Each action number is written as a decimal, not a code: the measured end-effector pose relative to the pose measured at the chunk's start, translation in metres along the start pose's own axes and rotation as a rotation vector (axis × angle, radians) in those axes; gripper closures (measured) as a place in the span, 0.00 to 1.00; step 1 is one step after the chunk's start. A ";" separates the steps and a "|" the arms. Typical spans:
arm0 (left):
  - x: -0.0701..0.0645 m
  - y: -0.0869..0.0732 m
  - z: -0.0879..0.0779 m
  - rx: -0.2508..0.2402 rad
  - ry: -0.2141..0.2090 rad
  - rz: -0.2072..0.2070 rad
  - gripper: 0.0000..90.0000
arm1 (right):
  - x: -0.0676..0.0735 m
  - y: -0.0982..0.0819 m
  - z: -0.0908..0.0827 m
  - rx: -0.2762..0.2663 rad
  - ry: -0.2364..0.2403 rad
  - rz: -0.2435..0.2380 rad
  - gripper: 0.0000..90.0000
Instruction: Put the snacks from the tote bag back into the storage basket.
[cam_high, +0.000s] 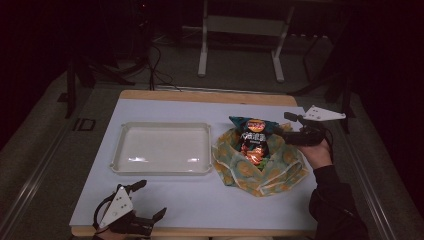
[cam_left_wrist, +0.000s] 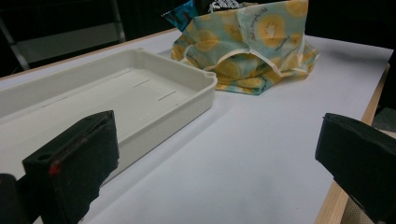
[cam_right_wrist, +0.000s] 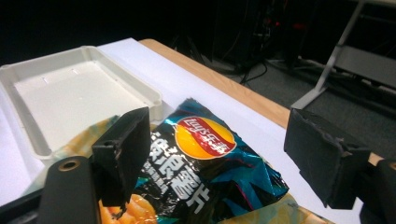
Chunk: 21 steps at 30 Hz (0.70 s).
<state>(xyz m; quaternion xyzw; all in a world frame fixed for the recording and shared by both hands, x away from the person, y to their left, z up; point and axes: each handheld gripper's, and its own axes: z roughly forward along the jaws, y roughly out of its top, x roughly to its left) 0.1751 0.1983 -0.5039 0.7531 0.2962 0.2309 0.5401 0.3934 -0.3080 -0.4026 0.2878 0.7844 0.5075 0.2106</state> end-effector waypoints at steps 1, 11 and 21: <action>0.000 0.000 0.000 0.000 0.000 0.000 0.00 | 0.000 0.000 0.000 0.000 0.000 0.000 0.27; 0.001 0.000 0.000 0.003 -0.005 0.004 0.00 | -0.019 -0.009 0.021 0.068 -0.009 0.020 0.37; 0.002 -0.001 0.000 0.007 0.002 0.002 0.00 | -0.037 -0.022 0.037 0.131 -0.021 0.054 0.40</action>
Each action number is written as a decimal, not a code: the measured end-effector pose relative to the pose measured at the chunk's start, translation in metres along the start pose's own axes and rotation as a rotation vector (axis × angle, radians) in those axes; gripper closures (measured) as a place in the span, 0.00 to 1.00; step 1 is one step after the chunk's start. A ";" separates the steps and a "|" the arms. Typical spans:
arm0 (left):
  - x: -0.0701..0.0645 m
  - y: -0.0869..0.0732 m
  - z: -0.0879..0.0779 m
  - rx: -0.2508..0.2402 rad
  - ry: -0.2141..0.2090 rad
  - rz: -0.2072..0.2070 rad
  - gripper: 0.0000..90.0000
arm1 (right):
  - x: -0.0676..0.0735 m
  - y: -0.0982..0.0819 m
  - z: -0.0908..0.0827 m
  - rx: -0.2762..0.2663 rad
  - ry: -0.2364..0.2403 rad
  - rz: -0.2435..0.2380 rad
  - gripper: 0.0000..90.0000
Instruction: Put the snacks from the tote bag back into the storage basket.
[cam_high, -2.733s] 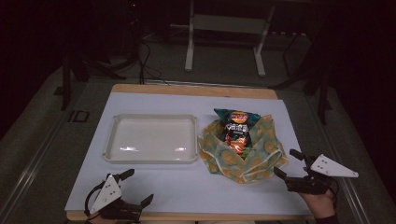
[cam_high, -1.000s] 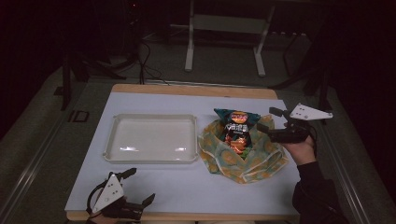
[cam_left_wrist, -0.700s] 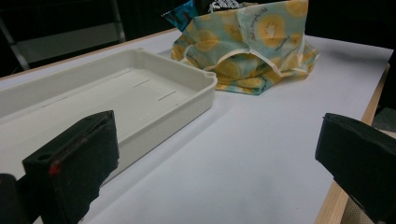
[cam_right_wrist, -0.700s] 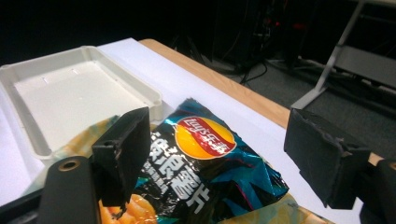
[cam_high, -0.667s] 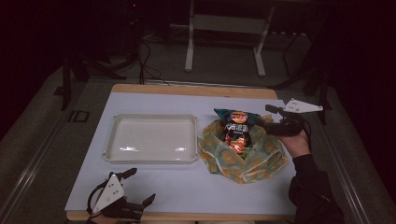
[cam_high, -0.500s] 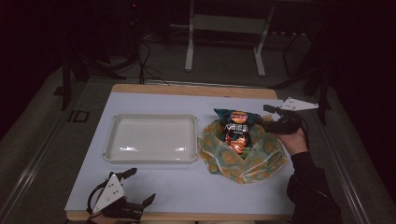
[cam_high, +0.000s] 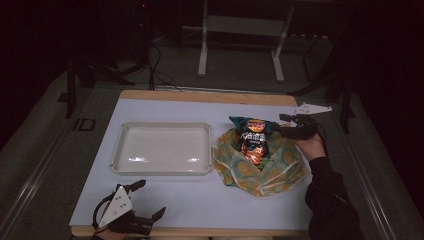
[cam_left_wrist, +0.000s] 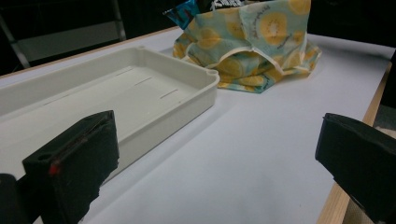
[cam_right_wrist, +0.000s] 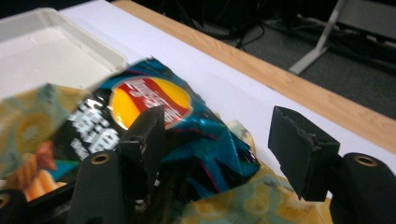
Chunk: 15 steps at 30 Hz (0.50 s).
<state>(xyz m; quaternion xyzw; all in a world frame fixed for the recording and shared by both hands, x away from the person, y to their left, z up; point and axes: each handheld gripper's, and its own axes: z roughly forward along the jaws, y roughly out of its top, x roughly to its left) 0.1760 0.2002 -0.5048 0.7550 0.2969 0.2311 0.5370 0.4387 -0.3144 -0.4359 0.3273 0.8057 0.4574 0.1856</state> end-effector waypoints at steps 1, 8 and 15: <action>0.000 0.000 0.000 -0.001 0.002 0.001 0.00 | -0.002 -0.001 0.002 0.010 -0.002 0.006 0.40; 0.000 -0.001 -0.001 0.005 0.013 -0.002 0.00 | -0.013 -0.009 0.014 0.058 0.000 0.024 0.40; 0.000 -0.001 -0.001 0.008 0.012 -0.002 0.00 | -0.019 -0.016 0.023 0.075 0.025 0.054 0.39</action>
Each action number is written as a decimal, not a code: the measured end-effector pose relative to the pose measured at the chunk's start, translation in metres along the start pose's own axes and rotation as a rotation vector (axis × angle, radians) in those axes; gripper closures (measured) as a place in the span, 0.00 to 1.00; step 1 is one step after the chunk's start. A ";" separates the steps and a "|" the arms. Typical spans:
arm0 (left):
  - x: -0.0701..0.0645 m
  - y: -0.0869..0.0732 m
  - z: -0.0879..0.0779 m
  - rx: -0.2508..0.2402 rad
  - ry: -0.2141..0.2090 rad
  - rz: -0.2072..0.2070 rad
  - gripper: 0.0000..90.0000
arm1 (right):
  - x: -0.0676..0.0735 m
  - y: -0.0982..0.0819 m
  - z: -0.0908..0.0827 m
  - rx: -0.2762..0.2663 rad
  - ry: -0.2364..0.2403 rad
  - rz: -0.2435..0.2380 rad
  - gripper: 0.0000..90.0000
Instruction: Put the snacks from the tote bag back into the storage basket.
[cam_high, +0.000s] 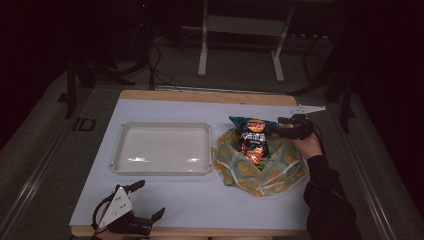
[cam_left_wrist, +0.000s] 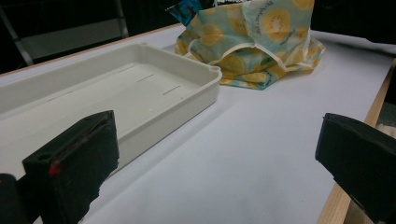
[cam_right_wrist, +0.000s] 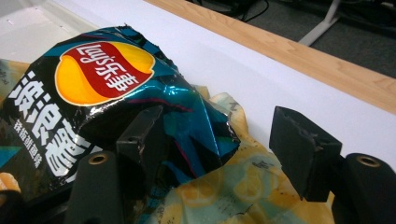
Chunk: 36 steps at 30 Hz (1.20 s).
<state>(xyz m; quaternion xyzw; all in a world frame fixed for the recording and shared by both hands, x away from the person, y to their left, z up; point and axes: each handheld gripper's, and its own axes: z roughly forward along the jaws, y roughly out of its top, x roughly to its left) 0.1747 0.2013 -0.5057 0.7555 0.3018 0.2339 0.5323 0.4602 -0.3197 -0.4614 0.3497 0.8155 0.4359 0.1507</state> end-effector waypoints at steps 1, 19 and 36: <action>0.000 0.000 0.000 0.000 0.000 0.000 0.00 | 0.000 0.000 0.001 0.007 0.005 -0.001 0.40; 0.000 0.000 0.001 0.012 -0.007 0.002 0.00 | 0.003 -0.003 0.009 0.079 0.077 0.002 1.00; -0.001 0.000 0.002 0.011 -0.002 0.008 0.00 | 0.023 0.011 -0.015 0.004 0.063 -0.018 1.00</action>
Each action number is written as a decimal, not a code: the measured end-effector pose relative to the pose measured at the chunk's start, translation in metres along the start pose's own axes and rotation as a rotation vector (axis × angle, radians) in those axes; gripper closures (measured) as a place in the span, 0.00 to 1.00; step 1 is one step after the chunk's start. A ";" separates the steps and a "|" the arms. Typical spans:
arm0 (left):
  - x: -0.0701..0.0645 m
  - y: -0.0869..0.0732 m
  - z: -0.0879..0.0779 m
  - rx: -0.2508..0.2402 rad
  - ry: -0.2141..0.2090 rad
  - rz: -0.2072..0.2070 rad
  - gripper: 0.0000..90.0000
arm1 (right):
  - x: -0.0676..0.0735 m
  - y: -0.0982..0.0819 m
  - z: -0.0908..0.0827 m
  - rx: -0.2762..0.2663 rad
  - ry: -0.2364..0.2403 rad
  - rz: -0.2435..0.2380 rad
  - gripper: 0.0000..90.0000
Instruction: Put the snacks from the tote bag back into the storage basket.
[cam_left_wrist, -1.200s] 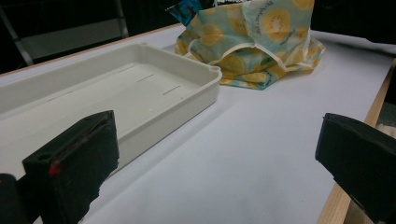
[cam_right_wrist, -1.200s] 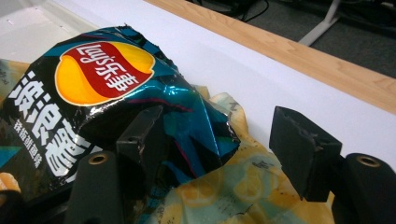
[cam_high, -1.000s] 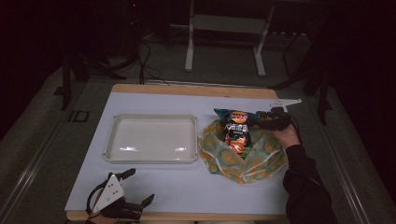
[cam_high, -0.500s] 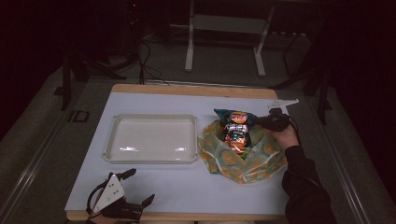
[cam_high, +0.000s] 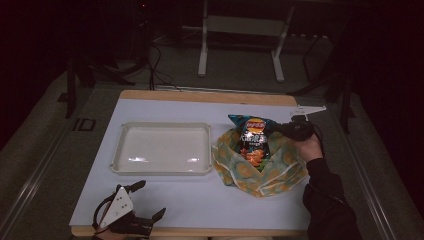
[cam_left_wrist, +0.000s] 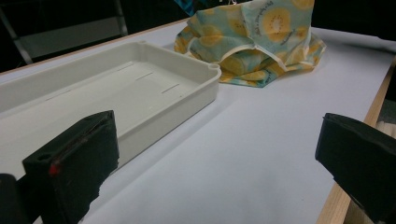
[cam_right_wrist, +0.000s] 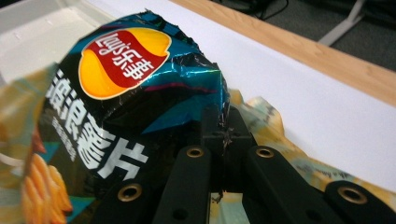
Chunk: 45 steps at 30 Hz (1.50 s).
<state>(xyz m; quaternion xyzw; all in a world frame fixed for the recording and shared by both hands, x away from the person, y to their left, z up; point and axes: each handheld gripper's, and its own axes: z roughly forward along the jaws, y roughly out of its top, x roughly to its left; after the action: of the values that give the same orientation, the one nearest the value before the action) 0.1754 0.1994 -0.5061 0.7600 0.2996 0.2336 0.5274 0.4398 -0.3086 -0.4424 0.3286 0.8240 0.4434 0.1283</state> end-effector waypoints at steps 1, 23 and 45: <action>0.000 0.000 0.000 0.001 0.000 0.001 0.00 | 0.005 0.003 -0.003 -0.015 0.009 -0.006 1.00; -0.001 0.000 0.002 0.002 -0.004 0.002 0.00 | 0.036 0.035 -0.037 -0.125 0.048 -0.071 1.00; -0.001 0.001 0.003 0.004 -0.006 0.001 0.00 | 0.049 0.073 -0.071 -0.213 0.015 -0.110 1.00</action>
<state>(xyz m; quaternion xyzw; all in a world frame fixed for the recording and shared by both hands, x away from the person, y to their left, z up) 0.1770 0.1967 -0.5064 0.7619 0.2981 0.2309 0.5267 0.3988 -0.2943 -0.3380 0.2643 0.7900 0.5230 0.1804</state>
